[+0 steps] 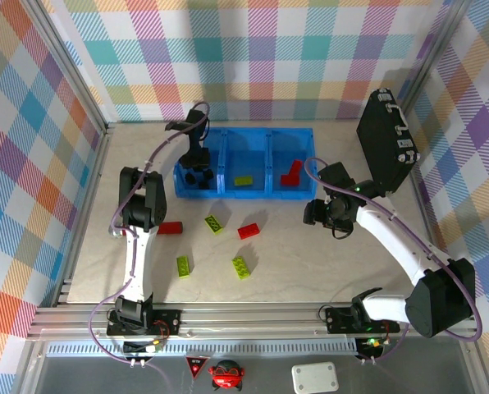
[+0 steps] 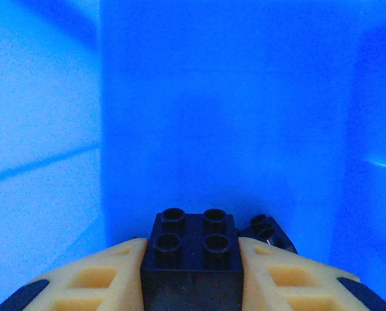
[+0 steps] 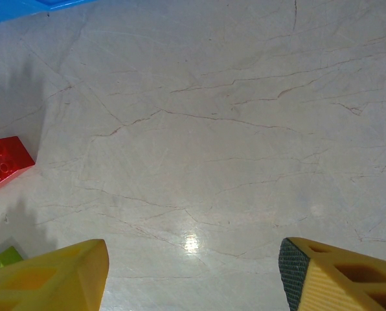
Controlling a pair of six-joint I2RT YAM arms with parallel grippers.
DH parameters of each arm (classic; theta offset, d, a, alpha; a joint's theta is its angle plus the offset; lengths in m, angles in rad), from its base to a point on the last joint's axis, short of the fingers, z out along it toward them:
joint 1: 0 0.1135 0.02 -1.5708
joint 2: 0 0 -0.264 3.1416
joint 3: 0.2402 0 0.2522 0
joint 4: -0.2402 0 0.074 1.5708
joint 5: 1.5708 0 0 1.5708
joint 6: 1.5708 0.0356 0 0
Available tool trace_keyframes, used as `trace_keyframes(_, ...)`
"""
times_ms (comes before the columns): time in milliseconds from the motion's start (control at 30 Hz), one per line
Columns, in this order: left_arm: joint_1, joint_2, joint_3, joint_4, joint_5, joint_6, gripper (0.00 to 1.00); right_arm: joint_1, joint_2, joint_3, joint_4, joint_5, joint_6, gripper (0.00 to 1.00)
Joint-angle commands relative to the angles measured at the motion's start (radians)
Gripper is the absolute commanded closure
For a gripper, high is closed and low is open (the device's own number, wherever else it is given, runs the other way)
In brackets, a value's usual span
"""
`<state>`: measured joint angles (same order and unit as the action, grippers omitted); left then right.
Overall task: Sort the legos into containers by color
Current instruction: Place the lego in the container.
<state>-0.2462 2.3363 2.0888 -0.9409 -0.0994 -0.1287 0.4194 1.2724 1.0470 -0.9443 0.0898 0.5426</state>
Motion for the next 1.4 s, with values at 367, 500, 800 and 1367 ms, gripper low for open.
trace_keyframes(367, 0.012, 0.020, -0.009, -0.012, -0.020, 0.021, 0.58, 0.004, -0.013, -0.005, -0.015, 0.009, 0.011, 0.29)
trace_keyframes(500, 0.012, 0.015, -0.010, -0.012, -0.017, 0.021, 0.56, 0.004, -0.020, -0.005, -0.017, 0.009, 0.011, 0.29)
trace_keyframes(800, 0.012, -0.024, 0.002, -0.022, 0.001, 0.024, 0.56, 0.004, -0.038, -0.005, -0.022, 0.010, 0.014, 0.29)
trace_keyframes(1367, 0.012, -0.239, -0.150, -0.032, 0.051, 0.002, 0.56, 0.003, -0.020, -0.002, 0.013, -0.067, -0.025, 0.29)
